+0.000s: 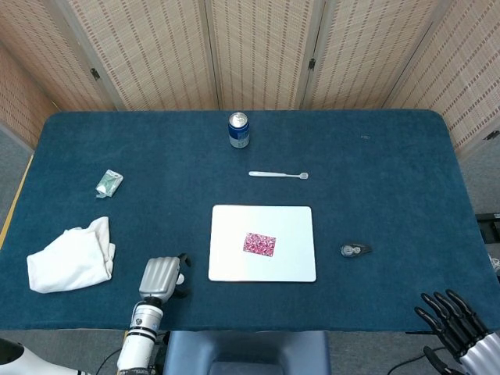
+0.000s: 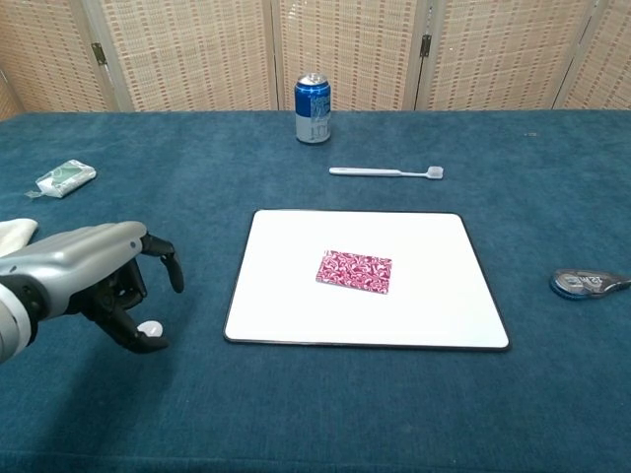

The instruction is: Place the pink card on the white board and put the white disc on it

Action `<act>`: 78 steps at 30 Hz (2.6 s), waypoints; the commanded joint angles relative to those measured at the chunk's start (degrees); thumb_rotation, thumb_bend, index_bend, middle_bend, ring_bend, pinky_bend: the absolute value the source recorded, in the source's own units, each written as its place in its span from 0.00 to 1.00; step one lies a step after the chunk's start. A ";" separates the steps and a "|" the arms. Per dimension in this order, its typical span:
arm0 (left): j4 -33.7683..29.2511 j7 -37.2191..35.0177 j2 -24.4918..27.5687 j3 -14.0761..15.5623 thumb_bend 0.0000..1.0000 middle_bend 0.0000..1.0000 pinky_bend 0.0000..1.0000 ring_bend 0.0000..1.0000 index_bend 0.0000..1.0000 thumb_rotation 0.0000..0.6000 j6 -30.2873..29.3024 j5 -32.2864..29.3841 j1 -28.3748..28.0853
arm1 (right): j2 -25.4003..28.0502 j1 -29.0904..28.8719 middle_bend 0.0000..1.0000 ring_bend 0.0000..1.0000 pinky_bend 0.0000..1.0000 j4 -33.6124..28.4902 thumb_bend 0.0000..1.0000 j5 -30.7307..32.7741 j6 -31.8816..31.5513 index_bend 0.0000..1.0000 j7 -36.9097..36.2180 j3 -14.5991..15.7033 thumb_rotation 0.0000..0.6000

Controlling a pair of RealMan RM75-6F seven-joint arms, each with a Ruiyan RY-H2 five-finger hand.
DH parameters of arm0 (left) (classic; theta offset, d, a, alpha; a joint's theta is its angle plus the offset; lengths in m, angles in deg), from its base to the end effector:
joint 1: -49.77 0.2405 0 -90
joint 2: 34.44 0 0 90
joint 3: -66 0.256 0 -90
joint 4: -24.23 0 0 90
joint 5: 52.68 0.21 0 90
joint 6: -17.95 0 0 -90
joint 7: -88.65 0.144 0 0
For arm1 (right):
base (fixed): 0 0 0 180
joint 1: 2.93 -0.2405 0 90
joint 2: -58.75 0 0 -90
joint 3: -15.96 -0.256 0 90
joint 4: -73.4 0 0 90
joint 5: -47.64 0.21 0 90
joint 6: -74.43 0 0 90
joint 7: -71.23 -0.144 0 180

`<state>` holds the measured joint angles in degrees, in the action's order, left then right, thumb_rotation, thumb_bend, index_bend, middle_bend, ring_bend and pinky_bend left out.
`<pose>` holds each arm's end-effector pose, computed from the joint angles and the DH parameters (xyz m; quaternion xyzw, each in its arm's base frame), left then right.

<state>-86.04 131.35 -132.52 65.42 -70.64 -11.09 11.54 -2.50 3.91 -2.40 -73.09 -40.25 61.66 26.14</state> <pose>-0.1334 0.2298 -0.0336 -0.6629 -0.4956 -0.2878 0.4819 -0.2937 -0.0475 0.1932 0.7042 -0.2684 0.4897 0.4386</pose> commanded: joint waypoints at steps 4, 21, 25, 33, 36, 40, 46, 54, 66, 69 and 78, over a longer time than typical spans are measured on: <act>3.63 -2.38 1.18 -1.14 0.23 1.00 1.00 1.00 0.45 1.00 5.32 -0.40 1.32 | -0.09 -0.02 0.00 0.00 0.00 -0.27 0.32 0.03 0.20 0.00 0.82 -0.14 1.00; 6.41 -3.60 3.50 -3.86 0.24 1.00 1.00 1.00 0.47 1.00 11.72 -2.52 3.03 | -0.08 -0.13 0.00 0.00 0.00 -1.12 0.32 1.05 0.77 0.00 1.22 -0.54 1.00; 6.74 -3.96 3.78 -4.00 0.23 1.00 1.00 1.00 0.48 1.00 12.73 -2.55 3.37 | -0.09 -0.13 0.00 0.00 0.00 -1.30 0.32 1.23 0.89 0.00 1.33 -0.62 1.00; 7.28 -4.07 3.70 -4.45 0.24 1.00 1.00 1.00 0.49 1.00 14.32 -2.72 3.59 | -0.17 -0.09 0.00 0.00 0.00 -1.64 0.32 1.34 1.15 0.00 1.85 -0.69 1.00; 7.06 -3.75 3.71 -4.76 0.24 1.00 1.00 1.00 0.50 1.00 14.34 -2.76 3.54 | -0.18 -0.06 0.00 0.00 0.00 -1.63 0.32 1.41 1.05 0.00 1.74 -0.73 1.00; 6.87 -3.31 3.72 -5.14 0.23 1.00 1.00 1.00 0.52 1.00 14.53 -3.08 3.45 | -0.08 -0.06 0.00 0.00 0.00 -1.61 0.32 1.57 0.94 0.00 1.48 -0.79 1.00; 7.19 -3.43 3.75 -5.29 0.23 1.00 1.00 1.00 0.54 1.00 15.16 -3.38 3.59 | -0.13 -0.01 0.00 0.00 0.00 -1.59 0.32 1.52 0.84 0.00 1.51 -0.81 1.00; 7.83 -3.67 3.89 -5.32 0.23 1.00 1.00 1.00 0.55 1.00 16.39 -3.67 3.59 | -0.25 0.12 0.00 0.00 0.00 -1.63 0.32 1.63 0.67 0.00 1.65 -0.94 1.00; 6.39 -3.95 4.82 -5.90 0.26 1.00 1.00 1.00 0.64 1.00 16.38 -3.79 3.70 | -0.32 0.03 0.00 0.00 0.00 -1.79 0.32 1.64 0.83 0.00 1.92 -1.12 1.00; 4.71 -4.28 5.65 -6.43 0.26 1.00 1.00 1.00 0.63 1.00 16.37 -4.03 3.71 | -0.24 -0.05 0.00 0.00 0.00 -1.87 0.32 1.59 0.91 0.00 1.83 -1.10 1.00; -3.24 -1.43 8.85 -10.55 0.26 1.00 1.00 1.00 0.63 1.00 14.87 -7.66 1.25 | 0.16 -0.15 0.00 0.00 0.00 -2.10 0.32 2.55 0.46 0.00 0.45 -1.48 1.00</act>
<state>-87.59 128.98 -124.53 56.23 -55.47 -17.32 13.77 -2.38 3.77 -4.47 -70.61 -39.74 62.19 24.71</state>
